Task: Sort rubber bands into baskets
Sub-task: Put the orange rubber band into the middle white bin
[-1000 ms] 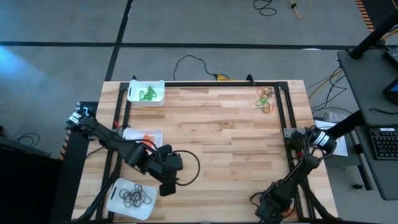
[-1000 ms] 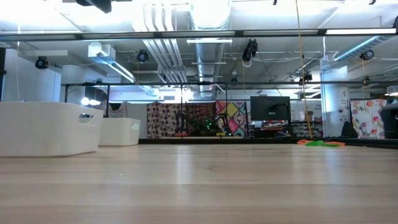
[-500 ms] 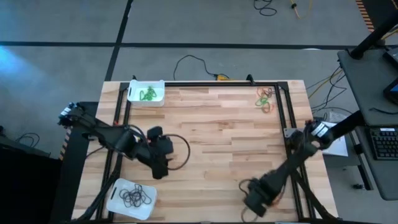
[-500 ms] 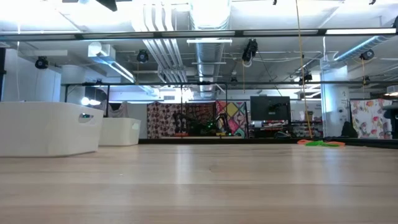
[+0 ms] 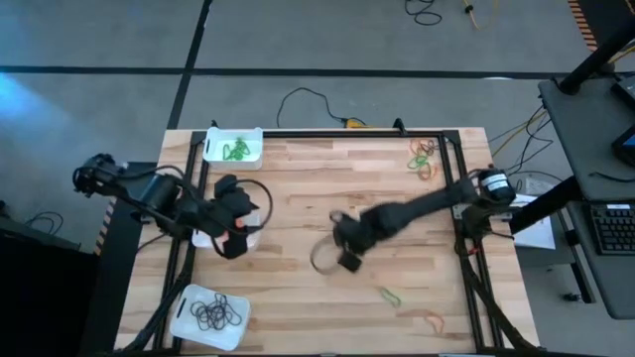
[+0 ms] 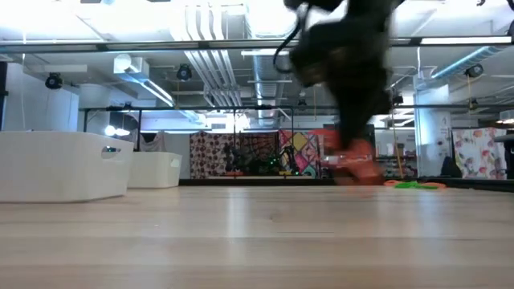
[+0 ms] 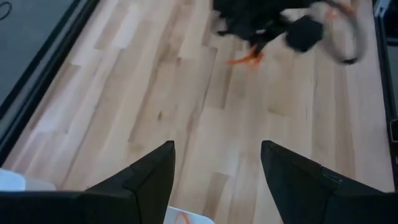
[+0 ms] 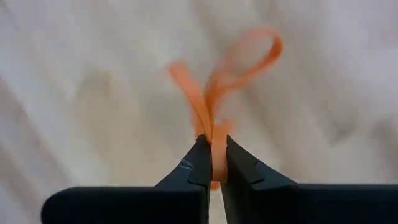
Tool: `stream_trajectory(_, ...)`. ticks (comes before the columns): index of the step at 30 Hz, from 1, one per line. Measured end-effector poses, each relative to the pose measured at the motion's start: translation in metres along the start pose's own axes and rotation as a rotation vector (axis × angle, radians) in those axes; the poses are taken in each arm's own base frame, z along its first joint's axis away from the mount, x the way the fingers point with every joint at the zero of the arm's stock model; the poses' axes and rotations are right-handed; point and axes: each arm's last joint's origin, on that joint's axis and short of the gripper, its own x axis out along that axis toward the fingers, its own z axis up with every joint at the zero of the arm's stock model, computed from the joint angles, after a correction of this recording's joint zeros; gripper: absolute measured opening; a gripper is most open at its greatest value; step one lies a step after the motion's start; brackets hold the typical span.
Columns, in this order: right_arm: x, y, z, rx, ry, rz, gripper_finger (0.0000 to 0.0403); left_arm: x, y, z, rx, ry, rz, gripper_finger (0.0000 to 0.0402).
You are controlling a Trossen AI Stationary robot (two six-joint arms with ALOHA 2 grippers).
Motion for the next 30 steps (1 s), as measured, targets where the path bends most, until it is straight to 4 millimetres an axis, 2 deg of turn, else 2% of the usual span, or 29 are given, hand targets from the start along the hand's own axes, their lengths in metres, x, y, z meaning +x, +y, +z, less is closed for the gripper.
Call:
stream_trajectory(6,-0.003,-0.032,0.047,-0.034,-0.156,0.065,0.0013,-0.003,0.012,-0.016,-0.025,-0.035,0.032,0.0221)
stream_trajectory(9,-0.005,-0.049,0.064,-0.004,-0.227,0.061,0.0020,0.006,0.011,-0.018,-0.059,-0.060,-0.003,0.0221)
stream_trajectory(12,-0.007,-0.064,0.076,0.025,-0.265,0.053,0.0044,0.021,0.008,-0.020,-0.059,-0.082,-0.062,0.0221)
stream_trajectory(16,-0.007,-0.071,0.079,0.022,-0.268,0.049,0.0089,0.046,0.014,-0.027,-0.038,-0.064,-0.078,0.0218)
stream_trajectory(23,-0.010,-0.070,0.078,0.044,-0.284,0.020,0.0159,0.082,0.043,-0.035,-0.054,-0.038,-0.068,0.0211)
stream_trajectory(27,-0.032,-0.063,0.080,0.071,-0.313,0.033,0.0186,0.097,0.052,-0.032,-0.054,-0.077,-0.142,0.0210)
stream_trajectory(30,-0.054,-0.054,0.077,0.058,-0.336,0.023,0.0197,0.116,0.053,-0.027,-0.050,-0.086,-0.191,0.0210)
